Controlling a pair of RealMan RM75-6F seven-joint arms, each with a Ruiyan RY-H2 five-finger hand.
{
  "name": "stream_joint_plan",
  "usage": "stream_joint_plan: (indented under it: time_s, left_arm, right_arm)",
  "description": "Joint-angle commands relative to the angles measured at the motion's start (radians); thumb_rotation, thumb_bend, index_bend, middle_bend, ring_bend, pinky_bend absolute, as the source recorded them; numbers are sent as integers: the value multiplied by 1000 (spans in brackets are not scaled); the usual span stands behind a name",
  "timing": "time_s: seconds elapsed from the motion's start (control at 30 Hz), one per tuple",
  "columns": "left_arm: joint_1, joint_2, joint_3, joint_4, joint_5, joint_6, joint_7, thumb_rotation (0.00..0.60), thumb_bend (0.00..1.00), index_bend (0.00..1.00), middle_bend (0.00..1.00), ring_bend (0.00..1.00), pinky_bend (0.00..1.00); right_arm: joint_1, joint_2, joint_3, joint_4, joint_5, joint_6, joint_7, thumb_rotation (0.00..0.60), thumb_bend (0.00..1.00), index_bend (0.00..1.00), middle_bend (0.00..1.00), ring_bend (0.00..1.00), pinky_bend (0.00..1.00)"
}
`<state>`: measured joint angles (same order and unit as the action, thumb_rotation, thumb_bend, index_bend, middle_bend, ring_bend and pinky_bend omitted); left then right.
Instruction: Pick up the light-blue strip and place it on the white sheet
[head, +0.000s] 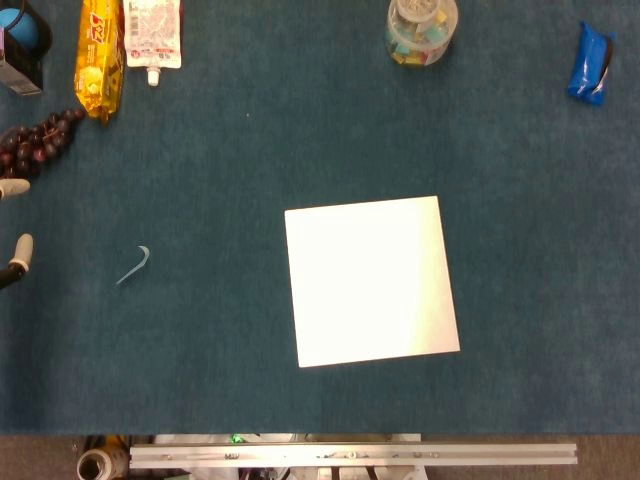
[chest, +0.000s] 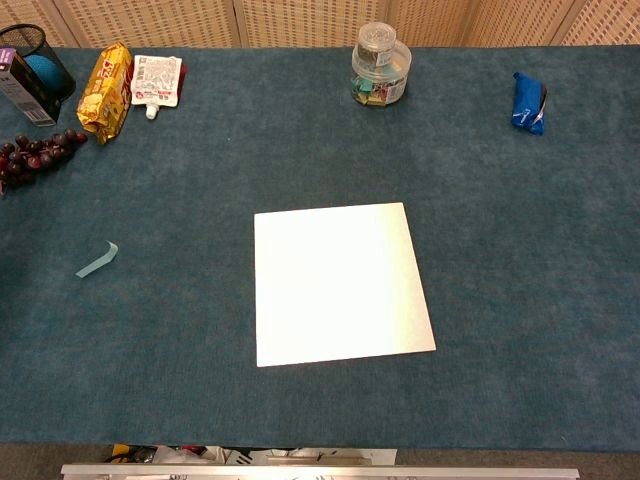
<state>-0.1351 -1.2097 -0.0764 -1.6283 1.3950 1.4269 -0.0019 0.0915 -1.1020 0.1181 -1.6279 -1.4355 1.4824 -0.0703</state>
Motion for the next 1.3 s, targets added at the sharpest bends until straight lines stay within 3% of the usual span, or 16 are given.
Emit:
stream_joint_plan:
  time_s: [0.03,0.43,0.5,0.6,0.73,0.97,1.13,1.3]
  left_arm:
    - [3,-1,1,0,1,3,-3,600,363,276,160,120,64]
    - [20,14,31,-14,32,10,16,600,363,276,165,165,70]
    - [19,19,40,-20,39,2,33,600,363,276,187,181,147]
    - [18,28,57,-34,48,-12,68,600,363,282,229,265,359]
    - [11,23,74,-45,62,-32,119,600,363,290,378,495,657]
    - [-12,1,86,-71,72,-73,199,600,356,293,611,766,948]
    - [-24,-46,83,-82,47,-93,295,600,347,299,758,900,1000]
    - [-34,-84,96,-87,13,-134,373,600,329,303,804,938,1000]
  right_arm:
    - [3,-2,0,1,0,-4,0,600,232,507,589,666,694]
    - [39,25,18,-22,-9,-38,28,600,232,508,589,666,694]
    - [48,33,24,-25,-11,-43,28,600,232,508,589,666,694]
    - [61,39,30,-28,-10,-56,25,600,232,508,589,666,694]
    - [78,39,35,-25,-5,-76,27,600,232,508,589,666,694]
    - [96,32,33,-3,-5,-100,40,600,232,508,589,666,694]
    - [99,28,28,16,-2,-105,53,600,232,508,589,666,694]
    - [98,23,22,35,4,-110,65,600,232,508,589,666,694]
